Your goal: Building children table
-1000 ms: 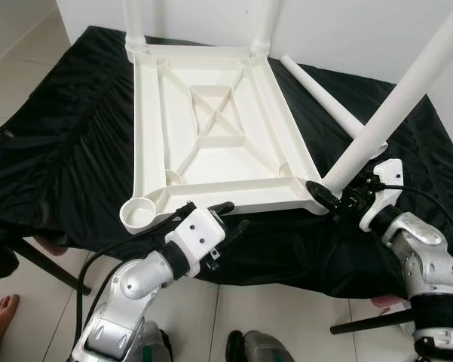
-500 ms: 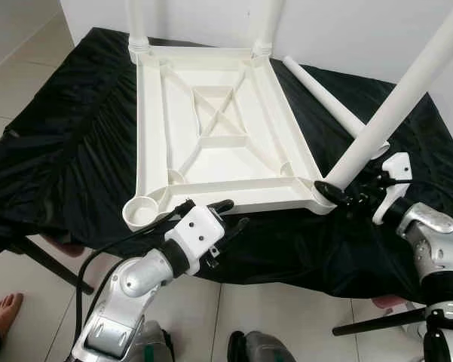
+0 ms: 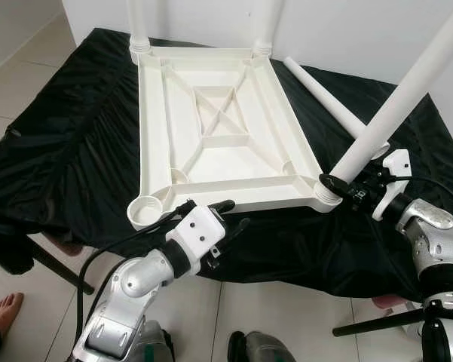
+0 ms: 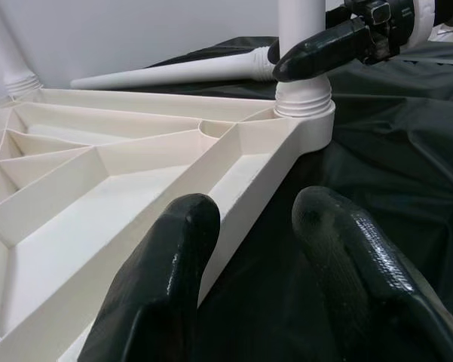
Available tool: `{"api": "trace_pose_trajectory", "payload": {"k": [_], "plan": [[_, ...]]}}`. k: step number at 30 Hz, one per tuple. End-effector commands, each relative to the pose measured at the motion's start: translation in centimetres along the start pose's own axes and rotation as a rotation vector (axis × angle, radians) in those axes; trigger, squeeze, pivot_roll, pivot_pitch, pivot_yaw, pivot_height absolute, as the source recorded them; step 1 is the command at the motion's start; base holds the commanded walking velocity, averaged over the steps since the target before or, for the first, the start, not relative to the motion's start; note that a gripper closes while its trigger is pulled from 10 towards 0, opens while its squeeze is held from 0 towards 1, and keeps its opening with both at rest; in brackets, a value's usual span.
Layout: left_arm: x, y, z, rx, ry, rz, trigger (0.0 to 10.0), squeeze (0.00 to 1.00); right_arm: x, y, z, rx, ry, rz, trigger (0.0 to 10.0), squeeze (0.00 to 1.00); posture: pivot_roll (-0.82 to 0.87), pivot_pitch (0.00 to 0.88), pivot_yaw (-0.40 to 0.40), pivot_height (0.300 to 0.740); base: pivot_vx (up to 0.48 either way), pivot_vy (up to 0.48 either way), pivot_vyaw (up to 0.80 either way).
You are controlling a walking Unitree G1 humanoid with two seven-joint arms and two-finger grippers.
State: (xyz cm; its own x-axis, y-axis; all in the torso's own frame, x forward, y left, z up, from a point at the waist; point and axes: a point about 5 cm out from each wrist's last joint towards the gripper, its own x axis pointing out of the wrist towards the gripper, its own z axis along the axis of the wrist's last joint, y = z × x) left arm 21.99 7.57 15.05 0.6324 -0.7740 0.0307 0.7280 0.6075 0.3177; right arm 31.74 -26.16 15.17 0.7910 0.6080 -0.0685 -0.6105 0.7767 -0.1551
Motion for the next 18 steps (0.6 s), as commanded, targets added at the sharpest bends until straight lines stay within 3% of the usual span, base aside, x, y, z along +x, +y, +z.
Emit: {"api": "trace_pose_trajectory", "payload": {"k": [1,2,8,9,14,18], "plan": [[0.0,-0.2,0.0,-0.008,0.005,0.025,10.0,0.0,-0.1,0.5,-0.7,0.02,0.012,0.006,7.8,0.0,0.03,0.086,-0.07,0.74,0.0,0.0,0.0],[0.0,-0.2,0.0,-0.009,0.005,0.024,10.0,0.0,-0.1,0.6,-0.7,0.028,0.007,0.004,10.0,0.0,0.03,0.089,-0.072,0.74,0.0,0.0,0.0],[-0.1,-0.2,-0.1,-0.013,0.008,0.028,10.0,0.0,0.2,2.0,-0.3,0.09,-0.078,-0.064,10.0,0.0,0.03,0.093,-0.077,0.74,0.0,0.0,0.0],[-0.2,-0.2,-0.1,-0.014,0.009,0.03,10.0,0.0,0.3,2.4,-0.2,0.101,-0.105,-0.118,10.0,0.0,0.03,0.094,-0.081,0.74,0.0,0.0,0.0],[-0.2,-0.1,-0.2,-0.014,0.012,0.039,10.0,0.0,0.5,3.5,0.0,0.118,-0.142,-0.185,10.0,0.0,0.03,0.094,-0.081,0.74,0.0,0.0,0.0],[-0.1,0.0,-0.2,-0.015,0.009,0.04,10.0,0.0,1.1,5.0,0.5,0.104,-0.173,-0.314,10.0,0.0,0.03,0.094,-0.082,0.74,0.0,0.0,0.0]]}}
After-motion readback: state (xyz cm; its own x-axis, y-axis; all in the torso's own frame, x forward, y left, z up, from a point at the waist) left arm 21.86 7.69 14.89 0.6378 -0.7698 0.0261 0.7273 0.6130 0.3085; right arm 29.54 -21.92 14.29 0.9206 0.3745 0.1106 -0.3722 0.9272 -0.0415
